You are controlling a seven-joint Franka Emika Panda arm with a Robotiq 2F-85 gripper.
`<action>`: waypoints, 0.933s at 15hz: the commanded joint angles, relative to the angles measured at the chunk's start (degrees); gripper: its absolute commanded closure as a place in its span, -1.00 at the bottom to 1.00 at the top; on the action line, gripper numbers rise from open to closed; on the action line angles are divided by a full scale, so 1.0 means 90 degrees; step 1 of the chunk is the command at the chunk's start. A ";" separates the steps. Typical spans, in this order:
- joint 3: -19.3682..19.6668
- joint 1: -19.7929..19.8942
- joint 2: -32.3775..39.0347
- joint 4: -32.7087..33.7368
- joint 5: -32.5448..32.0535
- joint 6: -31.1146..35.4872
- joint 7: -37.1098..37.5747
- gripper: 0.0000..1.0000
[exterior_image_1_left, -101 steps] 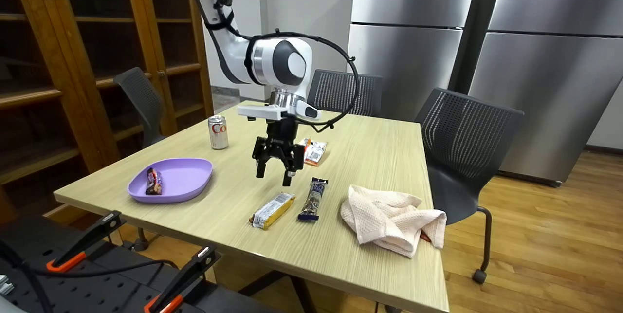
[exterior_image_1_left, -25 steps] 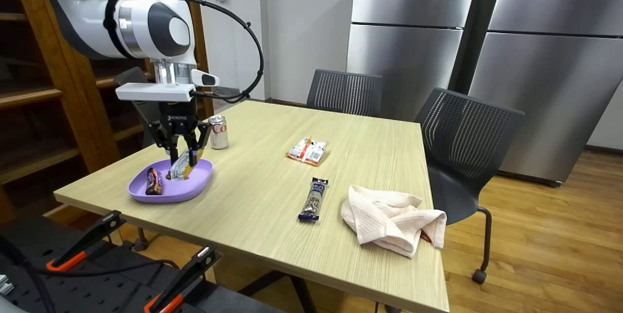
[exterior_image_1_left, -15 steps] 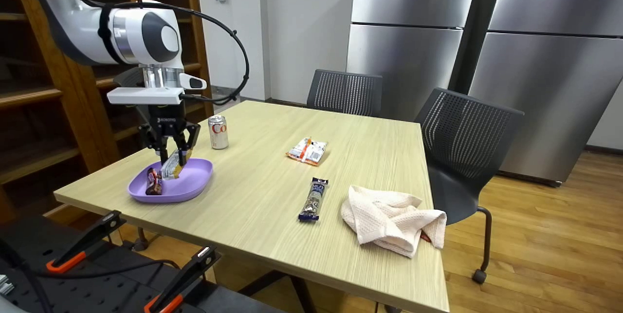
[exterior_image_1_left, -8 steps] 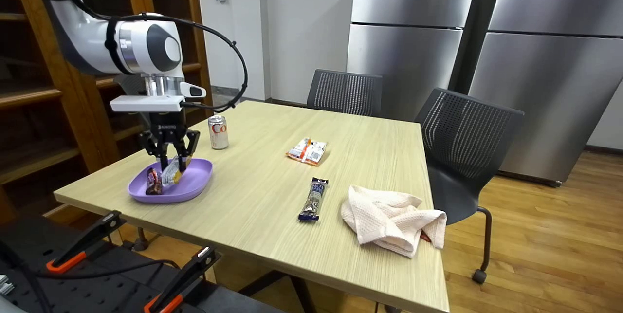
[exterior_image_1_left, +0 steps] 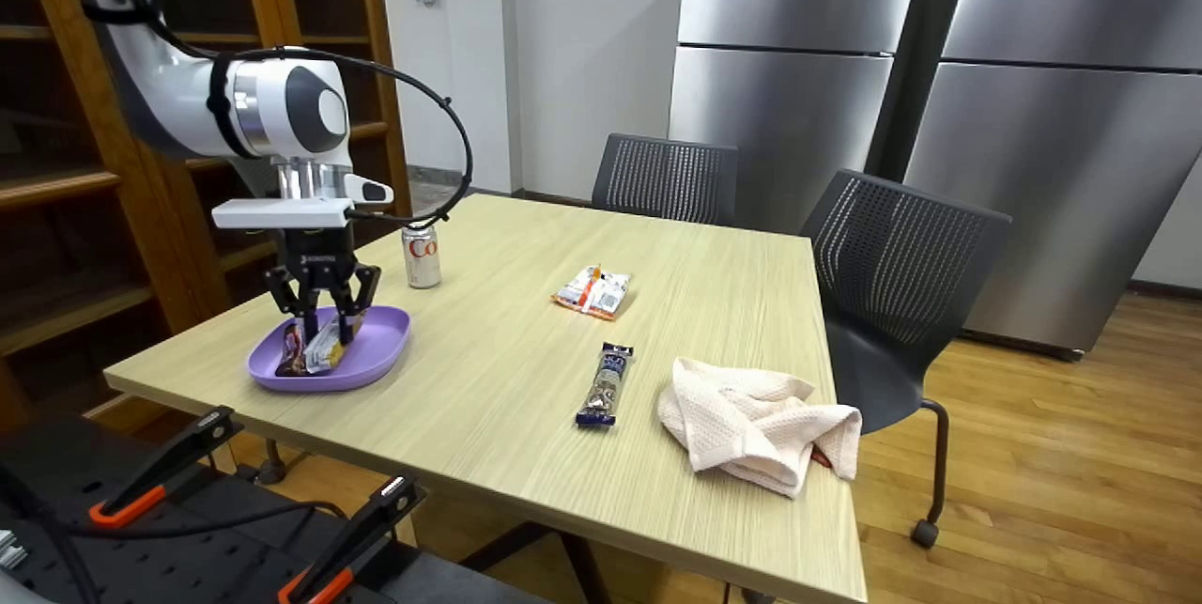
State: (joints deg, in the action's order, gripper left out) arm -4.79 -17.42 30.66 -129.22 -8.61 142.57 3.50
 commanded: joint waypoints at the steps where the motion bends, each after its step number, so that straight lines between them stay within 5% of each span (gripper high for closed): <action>1: -0.0075 -0.0042 0.0088 0.0241 -0.0095 -0.0332 0.0144 0.66; 14: -0.0256 -0.0077 0.0250 0.0399 -0.0025 -0.0480 0.0107 0.66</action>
State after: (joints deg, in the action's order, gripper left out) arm -6.45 -17.92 32.34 -127.24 -8.61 140.66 3.50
